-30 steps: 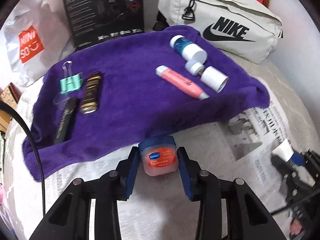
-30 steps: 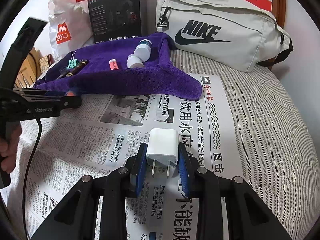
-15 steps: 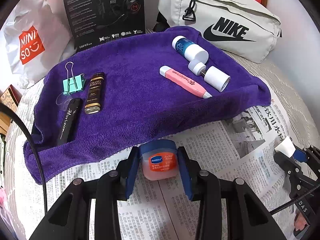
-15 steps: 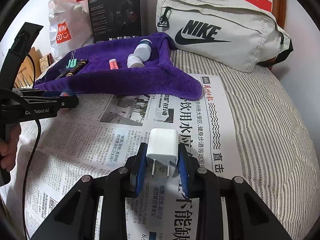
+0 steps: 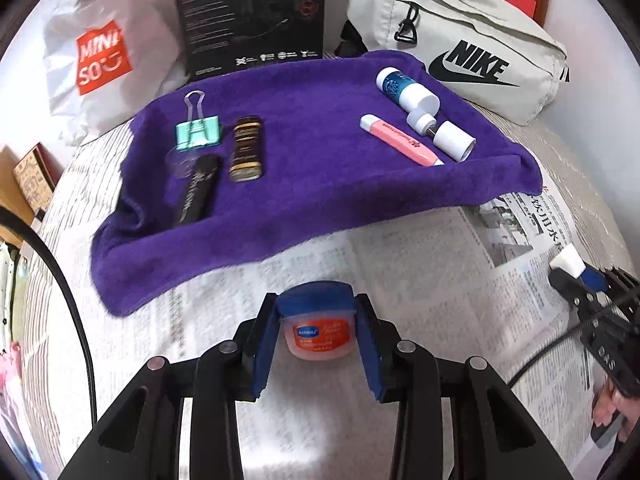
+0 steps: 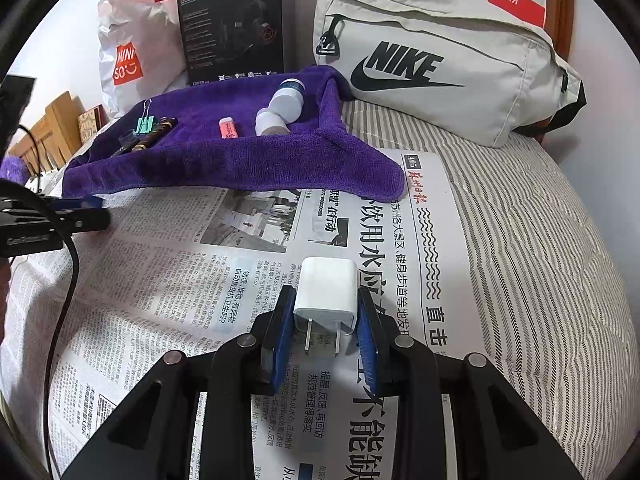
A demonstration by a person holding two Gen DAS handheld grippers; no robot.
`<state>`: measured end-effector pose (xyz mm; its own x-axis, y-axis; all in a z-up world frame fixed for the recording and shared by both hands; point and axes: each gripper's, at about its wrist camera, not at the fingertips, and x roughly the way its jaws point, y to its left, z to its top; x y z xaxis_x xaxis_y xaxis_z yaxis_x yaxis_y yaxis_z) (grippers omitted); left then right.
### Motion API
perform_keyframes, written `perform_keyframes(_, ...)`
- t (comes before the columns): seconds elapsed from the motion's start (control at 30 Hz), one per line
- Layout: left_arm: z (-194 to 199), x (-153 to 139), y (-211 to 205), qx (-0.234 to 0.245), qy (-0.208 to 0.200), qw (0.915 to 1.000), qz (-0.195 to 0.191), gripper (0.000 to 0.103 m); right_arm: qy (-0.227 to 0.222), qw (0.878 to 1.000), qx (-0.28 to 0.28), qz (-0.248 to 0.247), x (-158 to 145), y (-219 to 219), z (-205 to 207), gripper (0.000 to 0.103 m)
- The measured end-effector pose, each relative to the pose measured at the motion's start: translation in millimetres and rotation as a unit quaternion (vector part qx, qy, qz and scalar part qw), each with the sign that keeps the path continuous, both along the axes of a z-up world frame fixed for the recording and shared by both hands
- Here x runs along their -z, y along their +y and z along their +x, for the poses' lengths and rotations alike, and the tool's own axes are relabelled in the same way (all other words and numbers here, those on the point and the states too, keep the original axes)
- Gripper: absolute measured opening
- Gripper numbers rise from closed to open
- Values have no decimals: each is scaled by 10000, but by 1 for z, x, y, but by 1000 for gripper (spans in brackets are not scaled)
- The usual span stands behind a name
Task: Organize rigid objects
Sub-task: 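Carry the Vaseline jar and charger plug onto the purple towel with both tools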
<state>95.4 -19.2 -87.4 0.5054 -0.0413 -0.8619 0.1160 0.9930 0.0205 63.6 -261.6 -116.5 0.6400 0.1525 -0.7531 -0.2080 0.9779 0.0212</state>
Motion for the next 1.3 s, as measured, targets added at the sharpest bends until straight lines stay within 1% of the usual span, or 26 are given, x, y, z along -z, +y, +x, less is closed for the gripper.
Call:
perform_keyframes(0.1, -9, -1, 9, 5, -13, 10000, -56, 35, 5, 10000, -15, 25, 0, 0, 0, 28)
perform_keyframes(0.2, -18, -2, 18, -45, -34, 10000, -28, 35, -9, 10000, -52, 5, -1, 1, 0, 28)
perform_keyframes(0.3, -24, -2, 24, -27, -51, 9999, -113, 35, 20, 9999, -144, 28, -3, 2, 0, 28)
perform_keyframes(0.4, -26, 1, 28, -34, -48, 10000, -65, 35, 89, 9994, -262, 186, -6, 4, -1, 28)
perform_keyframes(0.43, -27, 2, 29, -41, -39, 9999, -111, 35, 99, 9992, -300, 235, -8, 5, -1, 28)
perform_keyframes(0.47, -27, 4, 30, -34, -15, 9999, -167, 35, 101, 9991, -340, 251, -10, 7, -1, 28)
perform_keyframes(0.53, -28, 5, 31, -41, 9, 9999, -154, 32, 73, 9989, -415, 223, -14, 12, -2, 28)
perform_keyframes(0.7, -26, 5, 33, -39, -11, 9998, -204, 32, -25, 9974, -700, 183, -27, 31, 0, 28)
perform_keyframes(0.8, -28, 5, 37, -64, -67, 9994, -337, 32, -64, 9968, -775, 167, -31, 38, 2, 28)
perform_keyframes(1.0, -31, 1, 53, -154, -116, 9967, -788, 32, -16, 9959, -879, 234, -31, 46, 3, 28)
perform_keyframes(1.3, -27, -7, 63, -242, -155, 9963, -810, 32, -64, 9942, -1049, 233, -38, 57, 9, 28)
